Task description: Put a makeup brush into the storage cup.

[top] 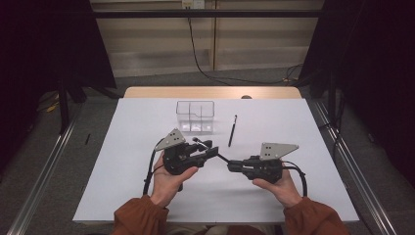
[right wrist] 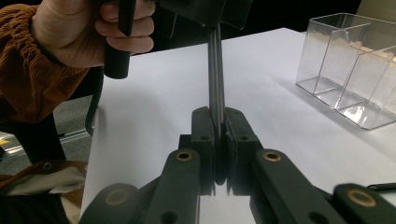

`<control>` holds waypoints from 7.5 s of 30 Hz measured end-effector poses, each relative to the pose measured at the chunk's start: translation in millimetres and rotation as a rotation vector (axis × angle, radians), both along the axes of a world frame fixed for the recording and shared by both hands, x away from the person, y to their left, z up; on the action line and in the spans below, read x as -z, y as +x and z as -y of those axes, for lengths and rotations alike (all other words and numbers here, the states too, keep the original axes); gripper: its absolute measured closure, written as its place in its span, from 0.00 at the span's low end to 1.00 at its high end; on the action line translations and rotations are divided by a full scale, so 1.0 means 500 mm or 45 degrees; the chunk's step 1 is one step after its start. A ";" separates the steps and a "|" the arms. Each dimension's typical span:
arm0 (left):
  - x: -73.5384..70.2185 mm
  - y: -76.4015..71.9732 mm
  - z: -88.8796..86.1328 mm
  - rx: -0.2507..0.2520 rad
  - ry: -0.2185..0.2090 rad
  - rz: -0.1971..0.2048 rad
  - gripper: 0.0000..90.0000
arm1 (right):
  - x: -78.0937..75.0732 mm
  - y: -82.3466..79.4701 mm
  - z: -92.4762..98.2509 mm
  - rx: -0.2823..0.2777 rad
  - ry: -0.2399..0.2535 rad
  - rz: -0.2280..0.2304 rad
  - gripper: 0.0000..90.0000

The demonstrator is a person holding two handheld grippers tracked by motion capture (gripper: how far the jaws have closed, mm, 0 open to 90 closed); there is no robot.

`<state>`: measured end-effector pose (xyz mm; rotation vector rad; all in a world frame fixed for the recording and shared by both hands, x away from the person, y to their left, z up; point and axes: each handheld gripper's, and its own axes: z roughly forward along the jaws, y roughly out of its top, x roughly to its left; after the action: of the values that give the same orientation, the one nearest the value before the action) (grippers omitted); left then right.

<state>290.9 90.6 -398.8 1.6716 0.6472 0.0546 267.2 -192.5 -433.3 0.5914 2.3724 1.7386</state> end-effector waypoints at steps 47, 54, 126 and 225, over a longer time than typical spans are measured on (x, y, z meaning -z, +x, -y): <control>-0.027 -0.017 0.010 0.088 -0.018 -0.013 0.93 | 0.009 0.004 -0.011 0.028 0.053 -0.038 0.47; -0.028 -0.012 0.006 0.090 0.010 -0.023 0.93 | 0.007 0.005 -0.010 0.071 0.068 -0.039 0.27; -0.067 0.056 -0.137 -0.104 0.238 -0.058 0.93 | 0.007 -0.058 0.151 0.614 0.093 0.106 0.00; -0.090 0.332 -0.117 -0.407 0.436 -0.074 0.93 | 0.026 -0.082 0.185 0.699 0.082 0.141 0.00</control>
<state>457.0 148.9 -353.7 1.8857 0.9879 0.3642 226.0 -285.1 -446.2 1.0108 1.8462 1.5483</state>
